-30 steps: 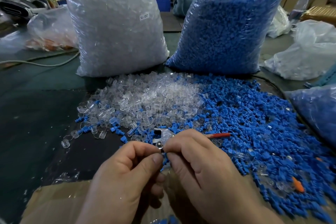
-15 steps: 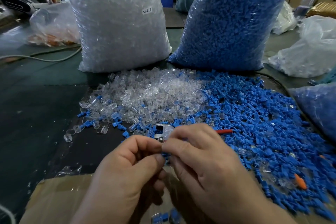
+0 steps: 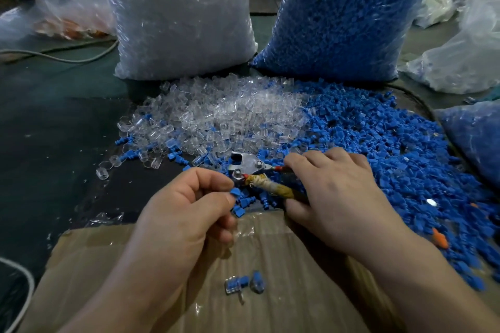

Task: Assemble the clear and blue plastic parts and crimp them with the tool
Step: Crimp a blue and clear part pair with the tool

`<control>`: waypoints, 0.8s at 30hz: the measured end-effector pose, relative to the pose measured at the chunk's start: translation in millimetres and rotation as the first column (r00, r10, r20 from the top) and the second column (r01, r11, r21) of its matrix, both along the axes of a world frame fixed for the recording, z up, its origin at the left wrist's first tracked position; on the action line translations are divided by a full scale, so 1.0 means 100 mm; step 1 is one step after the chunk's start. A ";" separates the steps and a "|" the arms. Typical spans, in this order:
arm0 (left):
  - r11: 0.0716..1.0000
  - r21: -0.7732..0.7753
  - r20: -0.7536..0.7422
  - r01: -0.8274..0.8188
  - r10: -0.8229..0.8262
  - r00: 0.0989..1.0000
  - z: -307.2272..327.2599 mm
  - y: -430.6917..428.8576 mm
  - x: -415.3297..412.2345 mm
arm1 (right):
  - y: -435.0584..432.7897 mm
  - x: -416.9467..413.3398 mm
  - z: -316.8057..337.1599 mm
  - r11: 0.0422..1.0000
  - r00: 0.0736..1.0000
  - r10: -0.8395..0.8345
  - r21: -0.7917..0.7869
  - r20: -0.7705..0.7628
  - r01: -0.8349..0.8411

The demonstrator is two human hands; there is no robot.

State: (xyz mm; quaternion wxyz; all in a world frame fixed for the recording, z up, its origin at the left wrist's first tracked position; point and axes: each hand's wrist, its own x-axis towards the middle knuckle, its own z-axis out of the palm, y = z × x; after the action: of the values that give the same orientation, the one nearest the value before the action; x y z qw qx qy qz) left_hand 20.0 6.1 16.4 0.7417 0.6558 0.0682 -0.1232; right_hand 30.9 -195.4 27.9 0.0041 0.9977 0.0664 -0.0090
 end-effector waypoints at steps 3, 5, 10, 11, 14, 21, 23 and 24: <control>1.000 0.008 0.014 -0.020 0.020 1.000 -0.01 0.00 0.01 | 0.03 0.01 0.02 0.998 0.998 -0.042 0.052 0.039 0.040; 0.999 0.004 0.041 -0.046 0.045 0.998 -0.01 0.01 0.02 | 0.02 -0.01 0.07 0.989 0.994 -0.067 0.140 0.084 0.055; 0.997 -0.003 0.108 -0.083 0.083 0.991 -0.05 0.05 0.03 | -0.03 -0.16 0.19 0.941 0.993 0.002 0.336 0.121 -0.043; 0.996 -0.001 0.142 -0.094 0.093 0.985 -0.06 0.06 0.03 | -0.03 -0.19 0.20 0.938 0.994 0.040 0.340 0.105 -0.073; 0.993 0.022 0.274 -0.113 0.103 0.956 -0.07 0.07 0.04 | -0.03 -0.24 0.22 0.936 0.990 0.118 0.325 0.084 -0.139; 0.993 0.055 0.370 -0.108 0.080 0.926 -0.08 0.12 0.05 | -0.05 -0.26 0.25 0.932 0.987 0.151 0.324 0.060 -0.162; 0.994 0.044 0.371 -0.104 0.080 0.925 -0.07 0.12 0.04 | -0.05 -0.26 0.25 0.932 0.986 0.158 0.322 0.049 -0.165; 0.994 0.040 0.374 -0.099 0.077 0.924 -0.06 0.13 0.03 | -0.05 -0.25 0.25 0.933 0.986 0.163 0.317 0.041 -0.168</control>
State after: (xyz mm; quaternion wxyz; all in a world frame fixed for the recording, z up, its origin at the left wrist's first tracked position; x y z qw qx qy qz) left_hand 23.5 18.6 10.5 0.7266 0.6848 -0.0405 0.0388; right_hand 5.6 -200.3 53.0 -0.1562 0.9761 0.1507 0.0091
